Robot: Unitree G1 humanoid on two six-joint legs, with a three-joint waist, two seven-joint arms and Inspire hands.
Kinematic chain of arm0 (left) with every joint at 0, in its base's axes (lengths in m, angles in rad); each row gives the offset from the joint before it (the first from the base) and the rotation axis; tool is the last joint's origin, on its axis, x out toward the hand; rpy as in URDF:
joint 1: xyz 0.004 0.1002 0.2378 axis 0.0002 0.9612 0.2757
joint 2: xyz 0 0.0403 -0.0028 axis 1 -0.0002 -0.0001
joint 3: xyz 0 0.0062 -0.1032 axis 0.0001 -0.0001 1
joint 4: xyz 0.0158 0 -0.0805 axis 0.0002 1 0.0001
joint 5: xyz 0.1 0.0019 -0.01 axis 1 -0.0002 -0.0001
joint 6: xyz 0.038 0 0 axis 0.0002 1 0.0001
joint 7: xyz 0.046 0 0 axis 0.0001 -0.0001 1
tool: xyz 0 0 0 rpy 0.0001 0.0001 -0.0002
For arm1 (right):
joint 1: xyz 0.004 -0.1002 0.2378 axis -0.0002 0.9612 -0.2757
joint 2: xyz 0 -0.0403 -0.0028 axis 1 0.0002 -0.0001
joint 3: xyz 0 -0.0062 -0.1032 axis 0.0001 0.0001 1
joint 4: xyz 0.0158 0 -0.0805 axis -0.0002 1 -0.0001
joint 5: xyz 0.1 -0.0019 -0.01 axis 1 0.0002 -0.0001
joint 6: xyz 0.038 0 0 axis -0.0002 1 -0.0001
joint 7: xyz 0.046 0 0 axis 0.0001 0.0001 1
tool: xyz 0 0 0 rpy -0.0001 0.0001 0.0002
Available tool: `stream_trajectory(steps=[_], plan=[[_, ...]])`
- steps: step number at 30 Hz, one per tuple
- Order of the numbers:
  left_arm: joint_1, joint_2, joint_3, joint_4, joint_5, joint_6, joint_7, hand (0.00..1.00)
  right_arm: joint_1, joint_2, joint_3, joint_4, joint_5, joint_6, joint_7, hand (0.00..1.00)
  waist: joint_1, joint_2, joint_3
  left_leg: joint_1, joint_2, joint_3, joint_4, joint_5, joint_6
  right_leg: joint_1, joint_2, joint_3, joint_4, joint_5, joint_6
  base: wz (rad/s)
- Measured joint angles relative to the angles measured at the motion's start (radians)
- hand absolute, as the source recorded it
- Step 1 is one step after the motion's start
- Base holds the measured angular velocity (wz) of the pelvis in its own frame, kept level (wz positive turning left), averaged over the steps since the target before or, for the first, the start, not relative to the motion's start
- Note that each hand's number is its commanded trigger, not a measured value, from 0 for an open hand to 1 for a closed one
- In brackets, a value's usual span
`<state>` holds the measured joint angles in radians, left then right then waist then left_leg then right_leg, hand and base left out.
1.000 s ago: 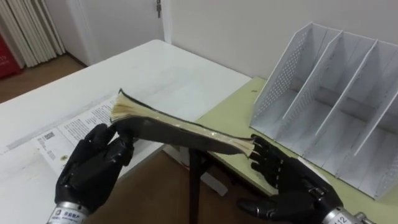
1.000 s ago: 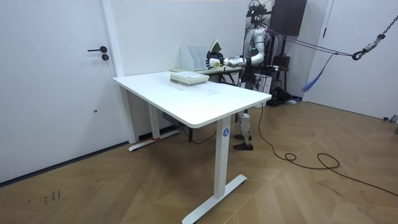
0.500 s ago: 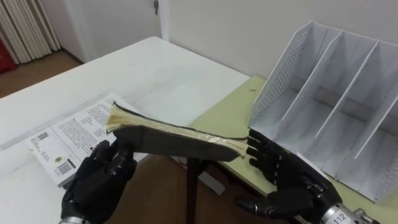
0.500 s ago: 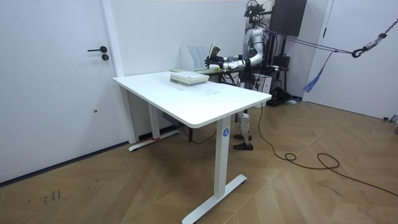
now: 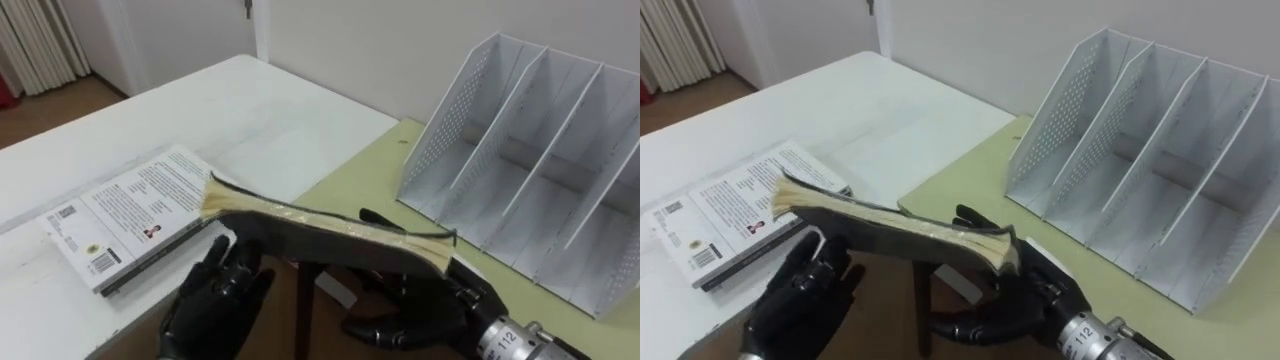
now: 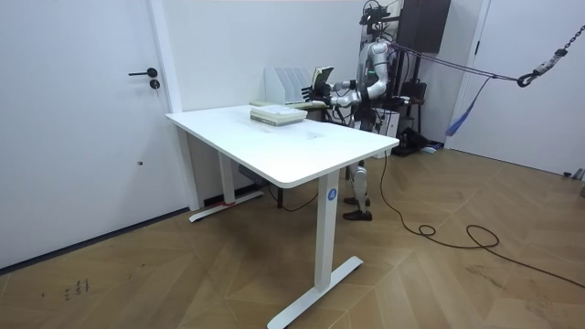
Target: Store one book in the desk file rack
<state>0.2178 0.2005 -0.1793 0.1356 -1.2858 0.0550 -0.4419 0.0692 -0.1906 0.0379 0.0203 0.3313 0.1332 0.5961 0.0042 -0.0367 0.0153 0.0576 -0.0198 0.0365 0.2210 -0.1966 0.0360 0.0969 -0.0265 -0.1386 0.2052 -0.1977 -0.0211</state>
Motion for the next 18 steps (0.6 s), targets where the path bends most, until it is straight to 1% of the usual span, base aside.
stream_trajectory(steps=[4,7,8,9,10,11,14,18], plan=[[0.002,-0.014,-0.003,0.003,-0.001,0.0,-0.005,1.0,0.0,-0.002,0.0,0.0,0.032,0.0,-0.001,0.0,0.0,0.0,-0.0001,-0.012,0.002,-0.002,0.0,0.0,0.0,-0.012,0.002,0.002,0.0,0.0,-0.001,0.0],[0.002,-0.015,-0.019,0.003,-0.009,-0.006,-0.008,1.0,0.0,-0.004,0.005,0.0,0.063,0.0,-0.009,0.0,-0.001,0.0,-0.0001,-0.013,0.001,-0.002,-0.001,0.0,0.0,-0.015,0.002,0.004,0.001,-0.001,-0.001,0.0],[0.002,-0.011,-0.032,0.003,-0.025,-0.011,-0.008,1.0,0.0,-0.004,0.01,0.0,0.076,0.0,-0.015,0.0,0.0,-0.001,-0.0002,-0.013,0.002,0.003,-0.002,0.0,0.0,-0.018,0.002,0.005,0.001,-0.001,-0.001,-0.04],[0.002,-0.011,-0.037,0.004,-0.035,-0.011,-0.009,1.0,0.0,-0.004,0.014,0.0,0.085,0.0,-0.019,0.1,0.0,-0.001,-0.0002,-0.013,0.002,0.004,-0.003,0.0,0.0,-0.019,0.002,0.006,0.001,-0.001,-0.001,-0.06],[0.002,-0.011,-0.047,0.009,-0.054,-0.012,-0.01,1.0,0.0,-0.002,0.019,-0.001,0.107,0.0,-0.021,0.42,0.0,-0.001,-0.0005,-0.013,0.002,0.007,-0.005,0.0,0.0,-0.023,0.002,0.009,0.004,-0.001,-0.001,-0.09],[0.002,-0.012,-0.051,0.016,-0.06,-0.012,-0.013,1.0,-0.001,0.001,0.019,-0.002,0.114,0.0,-0.023,1.0,0.0,-0.002,-0.0009,-0.013,0.002,0.012,-0.005,0.0,0.0,-0.024,0.002,0.013,0.008,-0.001,0.0,-0.09],[0.003,-0.013,-0.055,0.032,-0.057,-0.012,-0.038,1.0,-0.001,0.002,0.019,-0.006,0.133,0.0,-0.039,1.0,-0.003,-0.003,-0.0003,-0.016,0.001,0.013,-0.004,0.0,0.0,-0.03,0.0,0.013,0.015,-0.002,0.0,-0.04],[0.002,-0.016,-0.073,0.077,-0.058,-0.018,-0.052,1.0,-0.004,0.003,0.019,-0.006,0.142,-0.001,-0.051,1.0,-0.019,-0.004,-0.0002,-0.016,0.001,0.014,-0.004,0.0,0.0,-0.03,0.001,0.013,0.016,-0.002,0.001,0.0]])
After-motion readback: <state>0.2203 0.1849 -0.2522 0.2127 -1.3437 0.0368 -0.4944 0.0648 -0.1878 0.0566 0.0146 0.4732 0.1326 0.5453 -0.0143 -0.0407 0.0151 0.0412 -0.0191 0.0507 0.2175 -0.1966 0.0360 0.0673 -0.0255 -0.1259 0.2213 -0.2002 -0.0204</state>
